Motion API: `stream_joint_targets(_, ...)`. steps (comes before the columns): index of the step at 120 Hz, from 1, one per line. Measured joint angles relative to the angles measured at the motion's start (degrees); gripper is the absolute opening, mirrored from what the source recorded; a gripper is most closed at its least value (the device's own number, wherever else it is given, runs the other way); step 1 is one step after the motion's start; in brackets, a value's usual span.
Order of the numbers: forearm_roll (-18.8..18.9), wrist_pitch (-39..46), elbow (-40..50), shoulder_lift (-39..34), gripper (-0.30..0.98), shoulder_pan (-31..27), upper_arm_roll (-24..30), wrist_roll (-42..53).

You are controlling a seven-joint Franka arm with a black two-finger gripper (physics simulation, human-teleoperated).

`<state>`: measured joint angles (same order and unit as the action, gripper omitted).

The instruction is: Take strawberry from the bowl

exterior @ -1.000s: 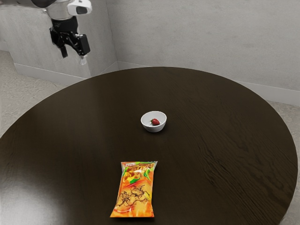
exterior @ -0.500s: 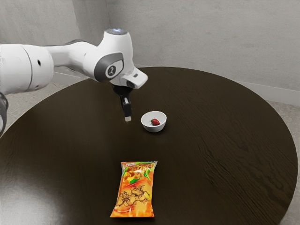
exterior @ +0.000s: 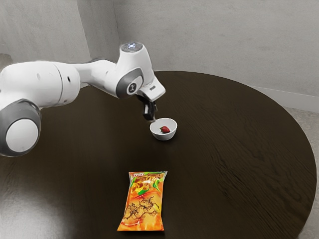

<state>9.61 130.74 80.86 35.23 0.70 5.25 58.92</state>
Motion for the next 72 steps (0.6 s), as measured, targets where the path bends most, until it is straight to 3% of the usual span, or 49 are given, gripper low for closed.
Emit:
stream_joint_targets(36,-0.46,2.82,-1.37,4.36,0.28,-1.20,0.19,-0.56)
stream_joint_targets(72,-0.66,3.20,-9.76,11.86,0.26,-1.33,1.67,-4.78)
